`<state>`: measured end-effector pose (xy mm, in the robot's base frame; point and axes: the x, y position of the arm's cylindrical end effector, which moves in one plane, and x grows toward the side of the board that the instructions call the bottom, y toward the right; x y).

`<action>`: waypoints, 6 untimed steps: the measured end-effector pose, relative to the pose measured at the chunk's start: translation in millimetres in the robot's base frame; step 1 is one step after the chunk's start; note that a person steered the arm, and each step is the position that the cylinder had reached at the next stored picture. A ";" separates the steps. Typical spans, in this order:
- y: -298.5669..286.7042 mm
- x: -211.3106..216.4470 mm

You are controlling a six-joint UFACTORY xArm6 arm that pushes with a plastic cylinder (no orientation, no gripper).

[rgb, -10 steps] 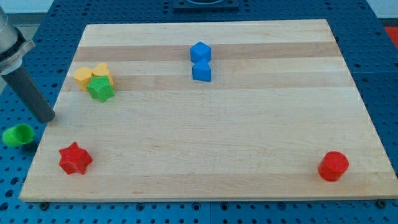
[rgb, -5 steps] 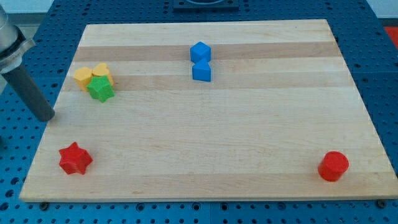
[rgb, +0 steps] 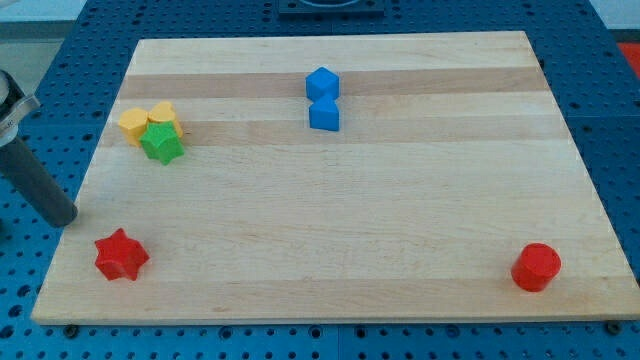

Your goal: Slide the red star right a bit

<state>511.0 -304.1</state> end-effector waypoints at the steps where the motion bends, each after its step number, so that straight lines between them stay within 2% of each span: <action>1: -0.4 -1.4; 3: 11.3 18.5; 6: 31.1 15.7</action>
<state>526.7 -273.0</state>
